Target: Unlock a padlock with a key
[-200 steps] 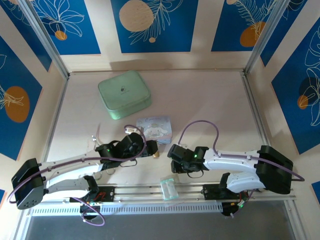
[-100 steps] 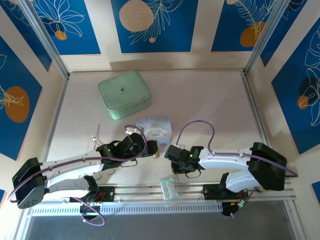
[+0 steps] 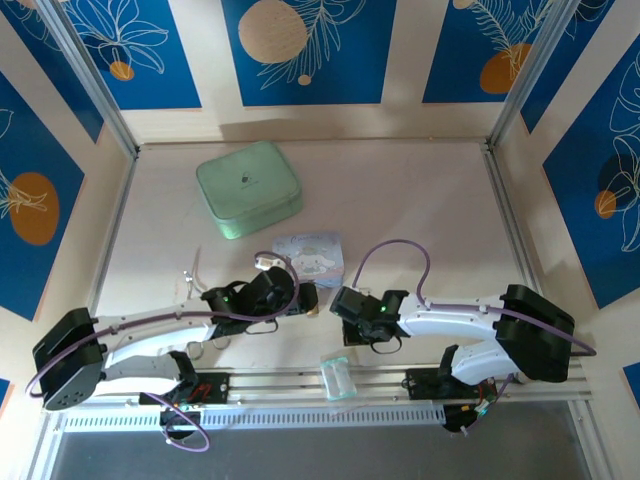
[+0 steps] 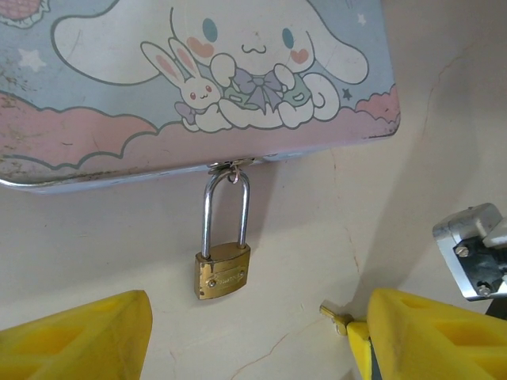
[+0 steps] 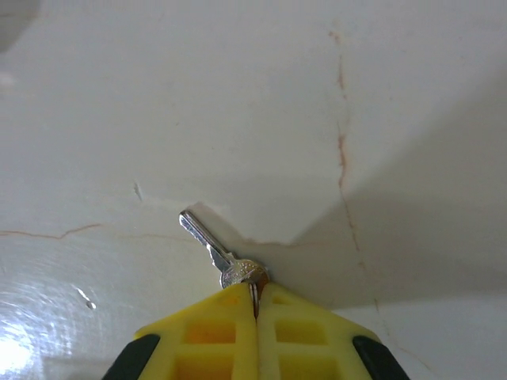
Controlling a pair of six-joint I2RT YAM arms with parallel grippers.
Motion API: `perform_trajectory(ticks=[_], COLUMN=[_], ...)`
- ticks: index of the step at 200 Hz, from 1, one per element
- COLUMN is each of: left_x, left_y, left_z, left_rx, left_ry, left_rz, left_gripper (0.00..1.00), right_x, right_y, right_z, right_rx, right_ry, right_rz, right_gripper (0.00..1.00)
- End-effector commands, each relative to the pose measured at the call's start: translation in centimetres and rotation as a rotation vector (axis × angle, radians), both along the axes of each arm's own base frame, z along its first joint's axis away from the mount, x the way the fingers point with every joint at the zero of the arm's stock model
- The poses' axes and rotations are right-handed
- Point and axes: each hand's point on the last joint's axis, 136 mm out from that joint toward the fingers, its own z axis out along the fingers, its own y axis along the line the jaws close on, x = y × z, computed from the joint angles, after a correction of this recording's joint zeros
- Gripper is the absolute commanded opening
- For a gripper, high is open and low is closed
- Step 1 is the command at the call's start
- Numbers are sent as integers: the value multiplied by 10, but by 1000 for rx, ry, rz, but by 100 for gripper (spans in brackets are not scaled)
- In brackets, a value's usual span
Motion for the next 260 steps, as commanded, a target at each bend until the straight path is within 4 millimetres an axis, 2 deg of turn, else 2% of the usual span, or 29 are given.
perform_trajectory(ticks=[1,45,86,112,138,162,179,223,260], left_x=[0,0,0,0,0,-1,0,1,2], left_y=[-14,-26,-30,-28,-27,-37,-44,-50,-51], left_z=[10,5,6,5,6,5,6,13,13], left_rx=[-45,-94,-319,-358,-394,-482,-549,-556,-561], left_ry=[-6,24,33,45,42,86,97,88,86], left_rz=[-25,-12,111,162,203,211,209,188,191], left_gripper=[71,69,63,62,62,62,57,56,49], right_x=[2,6,13,17,21,25,29,35,36], right_y=[11,14,16,16,20,28,33,41,48], right_z=[-5,4,23,31,44,61,71,85,91], right_rx=[65,163,259,328,389,465,520,580,617], right_ry=[3,-16,-58,-69,-88,-105,-110,-116,-110], right_rz=[12,10,-6,-30,-36,-31,-39,-29,-23], right_gripper=[0,0,0,0,0,0,0,0,0])
